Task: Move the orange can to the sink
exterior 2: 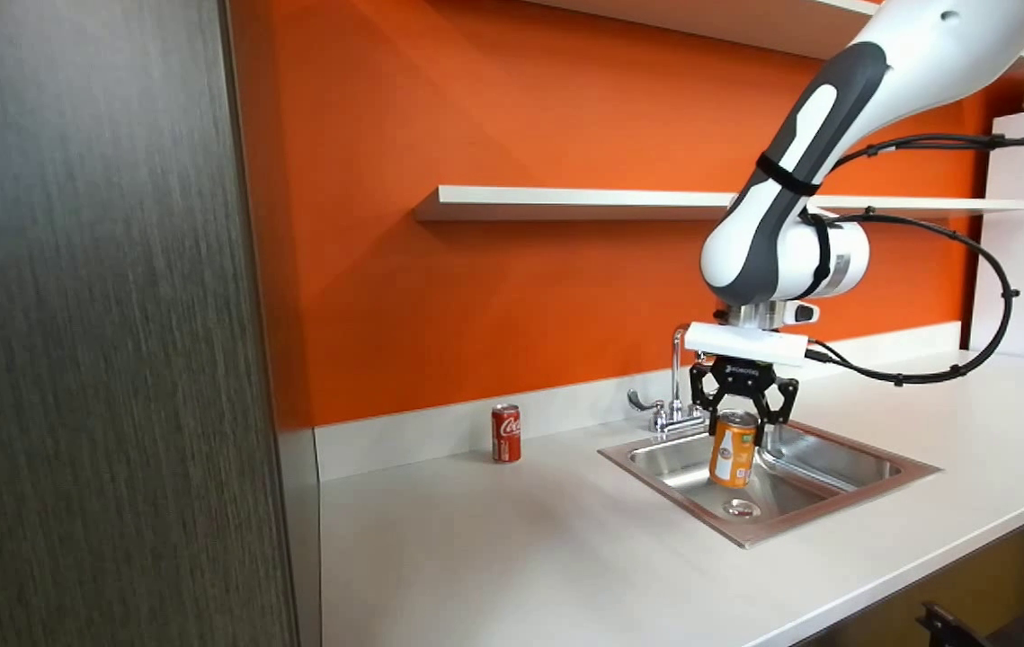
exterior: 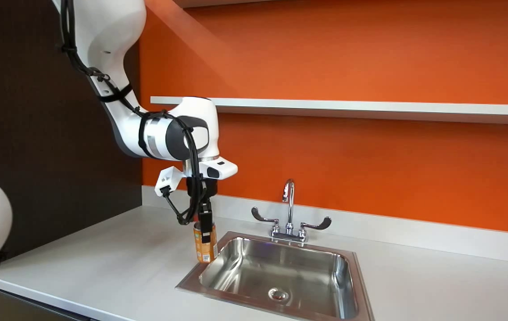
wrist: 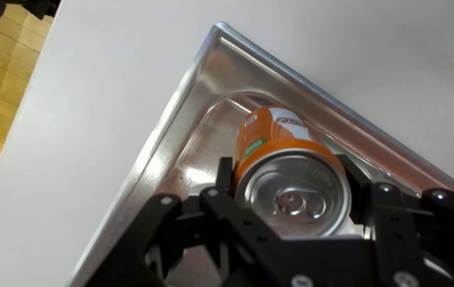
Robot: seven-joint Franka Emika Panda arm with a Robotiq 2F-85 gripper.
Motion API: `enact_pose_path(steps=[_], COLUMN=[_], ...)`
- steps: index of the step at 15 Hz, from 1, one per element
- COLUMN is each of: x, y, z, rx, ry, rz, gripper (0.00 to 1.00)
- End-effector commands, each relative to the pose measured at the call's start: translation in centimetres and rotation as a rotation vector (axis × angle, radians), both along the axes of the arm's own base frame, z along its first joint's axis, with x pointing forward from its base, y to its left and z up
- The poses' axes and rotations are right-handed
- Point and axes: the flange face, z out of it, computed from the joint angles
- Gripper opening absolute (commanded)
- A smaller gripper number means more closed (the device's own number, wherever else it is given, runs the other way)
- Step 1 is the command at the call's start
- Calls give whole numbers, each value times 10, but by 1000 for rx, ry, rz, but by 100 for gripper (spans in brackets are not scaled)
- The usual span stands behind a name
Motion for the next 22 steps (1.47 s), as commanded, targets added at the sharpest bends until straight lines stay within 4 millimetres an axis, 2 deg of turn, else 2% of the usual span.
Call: enact_pose_path(steps=[1,5,10,16,22], x=[14,36,74,111,128], y=[-2,-16,-39,-56,-63], z=[1,-4,-25,-64,-111], rx=[-22,-30,-34,-24,4], ry=[-5,1,25,69,114], rz=[-28,-82,-145,-178,-233], gripper=[39,39,39,39,39])
